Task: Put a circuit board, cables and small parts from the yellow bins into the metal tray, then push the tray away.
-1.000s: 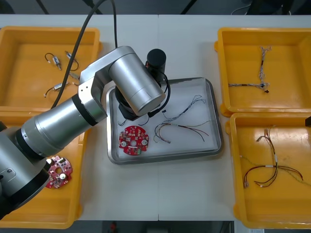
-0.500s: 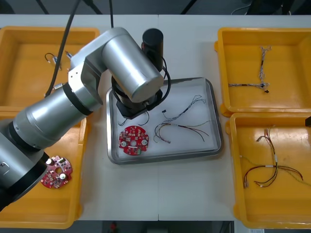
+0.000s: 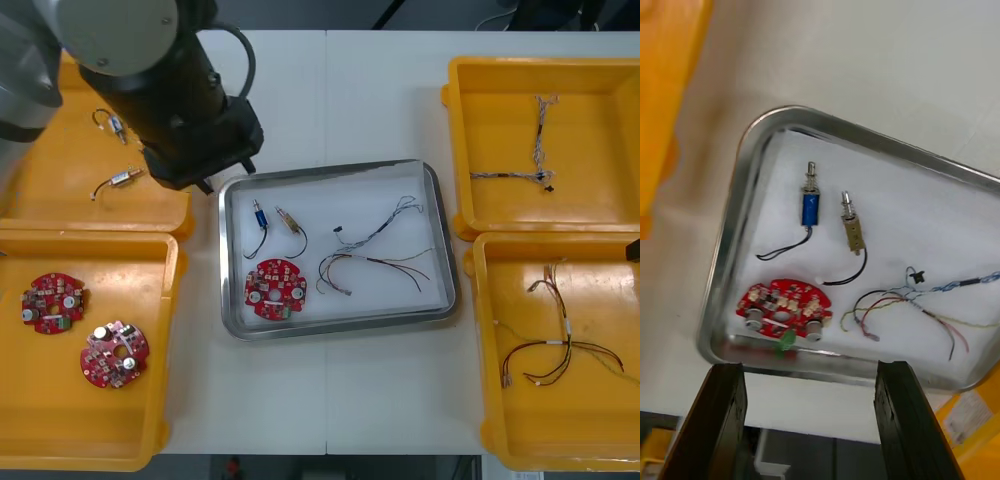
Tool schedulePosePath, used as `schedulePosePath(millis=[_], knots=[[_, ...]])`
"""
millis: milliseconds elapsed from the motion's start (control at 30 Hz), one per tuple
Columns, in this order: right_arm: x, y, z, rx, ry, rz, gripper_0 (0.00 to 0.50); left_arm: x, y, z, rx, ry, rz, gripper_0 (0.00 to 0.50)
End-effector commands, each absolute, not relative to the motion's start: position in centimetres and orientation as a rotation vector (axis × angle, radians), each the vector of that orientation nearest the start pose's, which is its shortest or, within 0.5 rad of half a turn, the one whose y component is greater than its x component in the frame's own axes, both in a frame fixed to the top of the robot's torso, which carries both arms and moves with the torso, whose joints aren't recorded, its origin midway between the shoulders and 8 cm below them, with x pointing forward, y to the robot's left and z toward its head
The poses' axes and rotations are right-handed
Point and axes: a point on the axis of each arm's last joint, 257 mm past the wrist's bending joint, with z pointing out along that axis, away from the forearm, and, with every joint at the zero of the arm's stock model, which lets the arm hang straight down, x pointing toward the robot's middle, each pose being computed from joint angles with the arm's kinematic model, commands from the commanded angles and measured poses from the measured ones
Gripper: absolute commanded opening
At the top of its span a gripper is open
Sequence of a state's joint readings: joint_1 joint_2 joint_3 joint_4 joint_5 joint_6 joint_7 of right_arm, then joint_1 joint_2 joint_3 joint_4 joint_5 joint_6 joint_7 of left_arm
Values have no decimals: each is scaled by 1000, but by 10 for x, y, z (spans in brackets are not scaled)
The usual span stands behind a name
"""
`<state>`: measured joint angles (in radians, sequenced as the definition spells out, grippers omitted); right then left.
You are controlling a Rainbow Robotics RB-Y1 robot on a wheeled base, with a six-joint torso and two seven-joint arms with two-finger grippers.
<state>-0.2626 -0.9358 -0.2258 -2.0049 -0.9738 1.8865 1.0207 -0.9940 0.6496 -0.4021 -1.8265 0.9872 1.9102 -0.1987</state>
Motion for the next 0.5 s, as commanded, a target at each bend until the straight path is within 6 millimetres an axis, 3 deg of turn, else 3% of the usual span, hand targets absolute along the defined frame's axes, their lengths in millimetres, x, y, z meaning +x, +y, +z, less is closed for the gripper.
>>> schedulePosePath(millis=[33, 233, 500], knots=[[394, -382, -142, 265, 2721, -28, 500, 457, 161, -46, -440, 2656, -270, 500], [405, -356, -140, 133, 2729, -72, 500, 450, 203, -36, -398, 2645, -178, 500], [409, -315, -140, -70, 2711, -67, 500, 434, 265, -46, -390, 2644, -71, 500]])
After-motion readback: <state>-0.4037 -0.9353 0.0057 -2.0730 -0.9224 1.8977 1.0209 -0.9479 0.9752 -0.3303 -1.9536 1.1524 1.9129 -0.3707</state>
